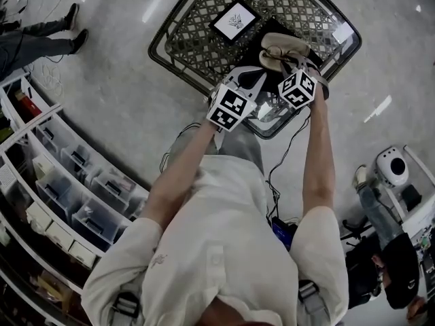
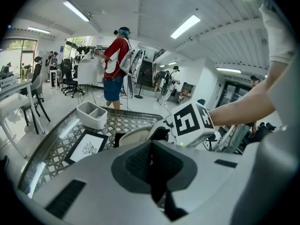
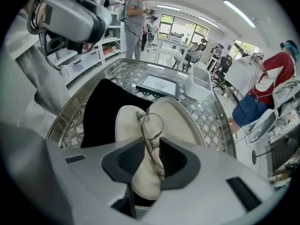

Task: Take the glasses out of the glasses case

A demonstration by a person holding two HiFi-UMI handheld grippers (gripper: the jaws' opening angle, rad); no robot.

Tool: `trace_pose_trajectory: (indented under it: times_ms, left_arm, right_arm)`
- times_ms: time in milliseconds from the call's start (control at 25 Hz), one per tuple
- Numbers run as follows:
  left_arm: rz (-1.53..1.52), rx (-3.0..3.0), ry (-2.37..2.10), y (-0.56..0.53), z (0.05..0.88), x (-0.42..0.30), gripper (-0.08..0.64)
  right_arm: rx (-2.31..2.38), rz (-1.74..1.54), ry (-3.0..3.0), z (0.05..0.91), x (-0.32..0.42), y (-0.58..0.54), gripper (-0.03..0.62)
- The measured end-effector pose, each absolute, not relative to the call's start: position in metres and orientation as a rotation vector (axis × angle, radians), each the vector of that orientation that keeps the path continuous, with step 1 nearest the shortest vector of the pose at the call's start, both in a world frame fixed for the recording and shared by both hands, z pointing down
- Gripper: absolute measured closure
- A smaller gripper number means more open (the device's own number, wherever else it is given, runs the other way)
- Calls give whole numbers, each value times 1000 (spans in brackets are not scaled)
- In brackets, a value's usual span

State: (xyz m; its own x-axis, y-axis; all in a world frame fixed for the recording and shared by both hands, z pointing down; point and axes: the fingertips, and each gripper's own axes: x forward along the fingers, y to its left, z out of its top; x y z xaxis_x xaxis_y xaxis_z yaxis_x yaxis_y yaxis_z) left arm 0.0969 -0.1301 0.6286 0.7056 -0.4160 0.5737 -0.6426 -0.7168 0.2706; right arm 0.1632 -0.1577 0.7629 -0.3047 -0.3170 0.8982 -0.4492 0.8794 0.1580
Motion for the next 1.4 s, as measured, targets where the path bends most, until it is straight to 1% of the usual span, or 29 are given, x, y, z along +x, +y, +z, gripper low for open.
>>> trace_pose_trajectory:
  times_ms: [80, 120, 360, 520, 560, 920, 1400]
  left_arm:
    - [672, 2461, -818, -130, 626, 97, 548]
    - [673, 2462, -821, -129, 625, 96, 548]
    - [687, 2452, -834, -128, 628, 93, 548]
    - [697, 2453, -834, -125, 628, 92, 548]
    - [701, 2452, -834, -124, 629, 92, 548]
    - [721, 2458, -829, -128, 631, 95, 548]
    - [727, 2486, -823, -130, 623, 102, 548]
  right_arm:
    - [542, 167, -1930, 760, 162, -157, 454]
    - [533, 171, -1929, 760, 162, -156, 451]
    - [503, 117, -1897, 774, 160, -157, 494]
    - [497, 75, -1868, 785, 156, -152, 559]
    - [508, 72, -1865, 786, 156, -151, 565]
    - [601, 147, -1896, 781, 158, -153, 572]
    - [677, 154, -1934, 756, 157, -151, 572]
